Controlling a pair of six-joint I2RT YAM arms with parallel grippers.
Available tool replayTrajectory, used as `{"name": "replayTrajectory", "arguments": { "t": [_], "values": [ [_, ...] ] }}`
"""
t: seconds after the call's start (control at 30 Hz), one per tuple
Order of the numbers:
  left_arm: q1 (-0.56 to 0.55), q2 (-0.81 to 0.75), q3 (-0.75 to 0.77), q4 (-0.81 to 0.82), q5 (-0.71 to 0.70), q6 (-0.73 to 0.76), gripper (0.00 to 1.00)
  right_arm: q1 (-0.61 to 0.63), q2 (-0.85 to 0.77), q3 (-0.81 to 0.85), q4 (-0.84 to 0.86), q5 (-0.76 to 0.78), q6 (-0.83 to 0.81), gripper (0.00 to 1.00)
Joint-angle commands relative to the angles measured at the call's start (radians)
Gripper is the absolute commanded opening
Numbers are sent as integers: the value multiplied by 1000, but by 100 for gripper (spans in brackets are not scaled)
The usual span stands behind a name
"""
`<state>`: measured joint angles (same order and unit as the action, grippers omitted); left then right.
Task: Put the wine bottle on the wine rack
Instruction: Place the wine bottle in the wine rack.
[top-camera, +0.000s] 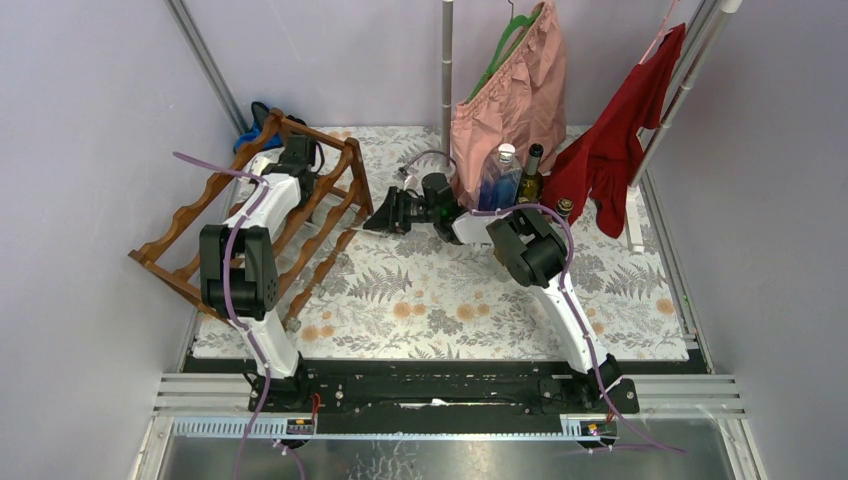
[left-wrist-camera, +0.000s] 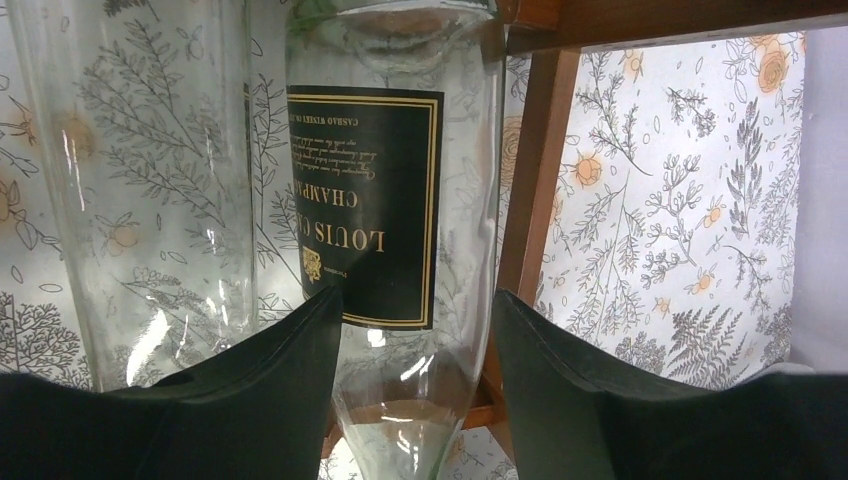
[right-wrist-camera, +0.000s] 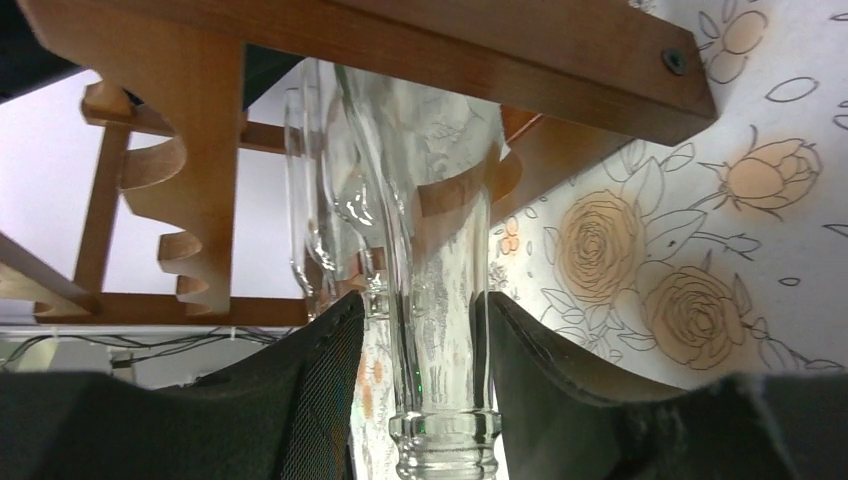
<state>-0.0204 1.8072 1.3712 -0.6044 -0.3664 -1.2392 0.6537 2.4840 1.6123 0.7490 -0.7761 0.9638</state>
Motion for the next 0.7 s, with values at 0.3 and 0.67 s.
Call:
{"name": "replayTrajectory", "arguments": {
  "t": [0.3, 0.67],
  "values": [
    [-57, 38, -55, 86, 6, 22, 60, 16, -82, 168, -320, -7, -344, 60],
    [-59, 27, -40, 64, -26, 58, 58, 17, -59, 305, -567, 32, -660, 65]
  ]
}}
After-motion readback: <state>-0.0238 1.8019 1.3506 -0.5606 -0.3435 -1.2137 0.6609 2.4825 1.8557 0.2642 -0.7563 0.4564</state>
